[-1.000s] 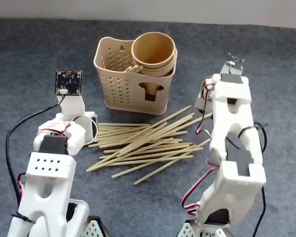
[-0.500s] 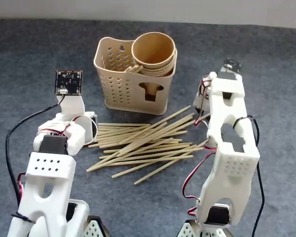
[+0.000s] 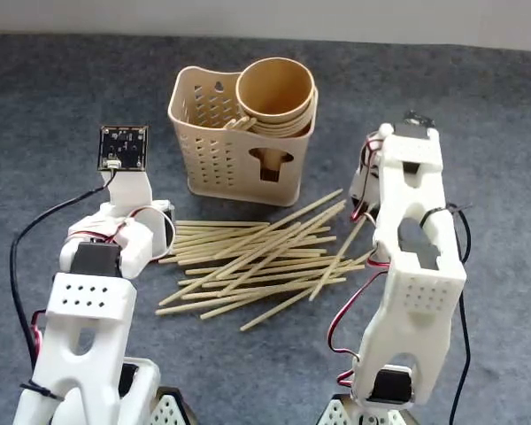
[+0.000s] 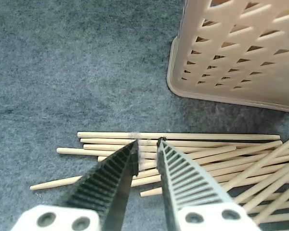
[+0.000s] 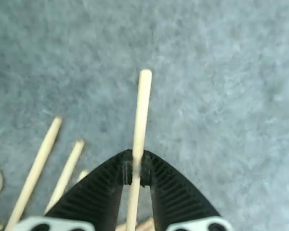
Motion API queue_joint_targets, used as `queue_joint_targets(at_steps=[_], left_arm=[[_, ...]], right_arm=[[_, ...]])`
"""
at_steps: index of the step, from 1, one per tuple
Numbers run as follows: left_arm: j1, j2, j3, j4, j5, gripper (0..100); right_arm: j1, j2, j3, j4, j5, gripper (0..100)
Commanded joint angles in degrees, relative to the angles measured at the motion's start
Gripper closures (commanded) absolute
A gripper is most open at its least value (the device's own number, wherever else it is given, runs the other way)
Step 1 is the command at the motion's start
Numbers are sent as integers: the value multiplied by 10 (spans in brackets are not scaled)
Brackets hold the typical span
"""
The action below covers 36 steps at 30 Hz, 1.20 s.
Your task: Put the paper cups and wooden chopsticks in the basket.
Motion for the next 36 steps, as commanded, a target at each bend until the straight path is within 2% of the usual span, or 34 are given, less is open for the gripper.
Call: queue_joint_targets(at_steps=[1,8,15,17,24,31,36], left_arm=[[-3,-15,-11,-11,1,919],[-3,-15,-11,-11,1,919],[-4,-15,-11,-11,1,919],[-4,-15,-11,-11,1,919],[-4,-15,-11,-11,1,919],[-4,-15,-11,-11,1,919],[-4,-15,-11,-11,1,919]], right_arm=[[-6,-37,-82,89,-7,993],[-10,-62,-155,196,-3,993],[-17,-138,-143,198,1,993],[-28,-175,-114,198,26,993],[-93,-352,-33,197,54,993],[-183,-477,-31,196,55,993],[-247,-531,-31,143,55,993]])
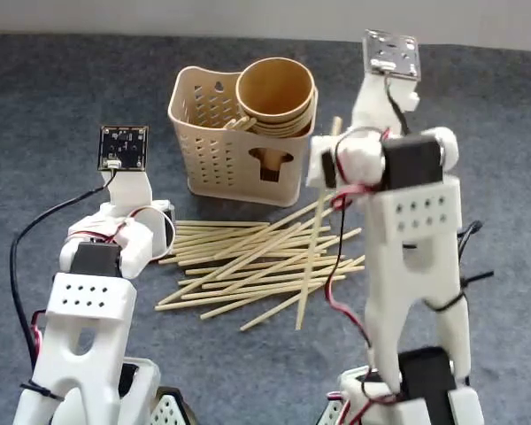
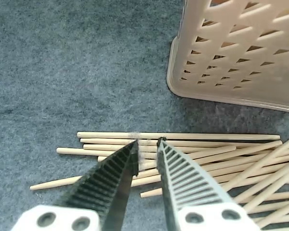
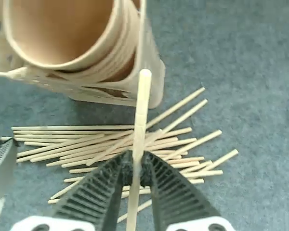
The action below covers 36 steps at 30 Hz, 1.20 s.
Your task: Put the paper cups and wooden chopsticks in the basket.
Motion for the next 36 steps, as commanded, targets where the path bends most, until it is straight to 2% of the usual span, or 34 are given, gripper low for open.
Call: queue_joint_targets(at_steps=[1,14,21,31,36], left_arm=[[-4,-15,-11,-11,1,919],[-4,-15,-11,-11,1,919],[-4,-15,-11,-11,1,919],[-4,-15,-11,-11,1,919],[-5,-15,-11,-11,1,919]], right_arm=[[-56,-63,-6,-57,6,993],[-125,-87,-6,-331,6,993],[-123,-86,0,-538,6,993],[-121,-75,26,-747,8,993],[-112,-65,82,-893,121,993]])
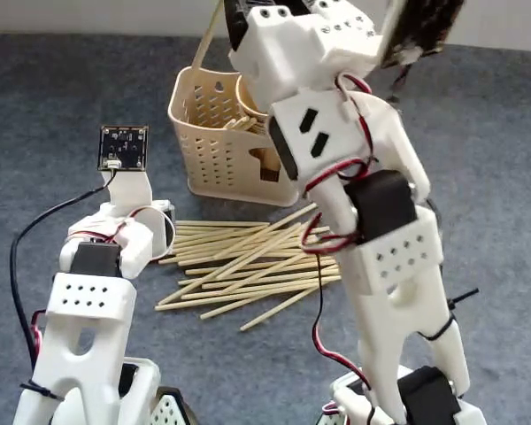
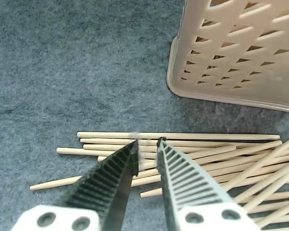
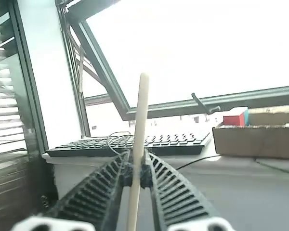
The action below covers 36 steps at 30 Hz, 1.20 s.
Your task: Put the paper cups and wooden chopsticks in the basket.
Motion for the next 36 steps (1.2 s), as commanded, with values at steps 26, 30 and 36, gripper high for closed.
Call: queue_joint_targets(at_steps=[26,30,36], left_arm=[[-5,-15,-11,-11,1,919],[-5,-15,-11,-11,1,919],[-5,-15,-11,-11,1,919]], right_arm=[[1,-10,400,-348,168,889],[0,-14,400,-334,169,890],[-28,-81,400,-218,167,890]])
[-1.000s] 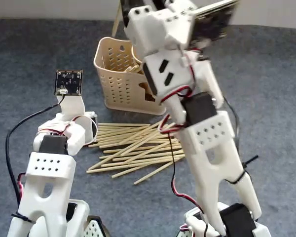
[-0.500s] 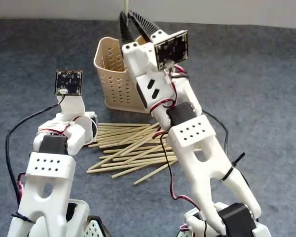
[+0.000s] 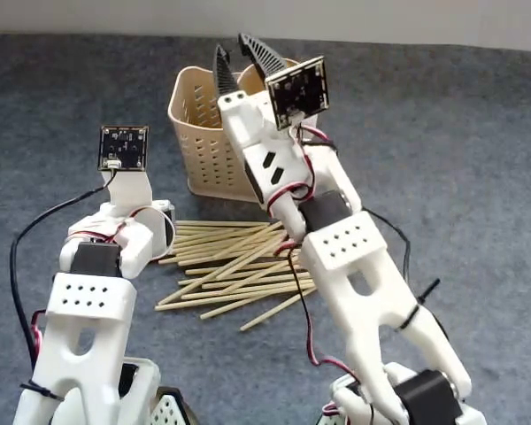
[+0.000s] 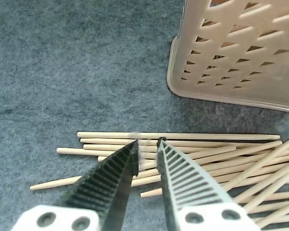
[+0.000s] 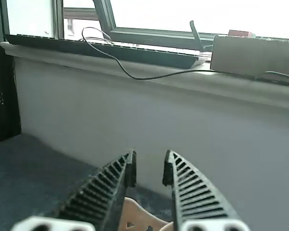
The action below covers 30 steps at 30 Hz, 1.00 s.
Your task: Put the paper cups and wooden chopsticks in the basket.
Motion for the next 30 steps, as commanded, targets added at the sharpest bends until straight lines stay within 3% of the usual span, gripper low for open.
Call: queue_joint_targets(at_steps=[1,9,17,25,30], left_arm=[[-5,-15,-11,-11,1,919],[-5,-15,-11,-11,1,919],[-5,-15,-11,-11,1,919],[-5,-15,-11,-11,1,919],[-5,-15,0,-33,1,919]], right_arm=[[-25,-80,-7,72,5,890],[-20,-182,-3,208,5,890],[68,-282,-3,389,4,890],[172,-319,-5,633,-89,890],[206,-302,15,712,-143,890]])
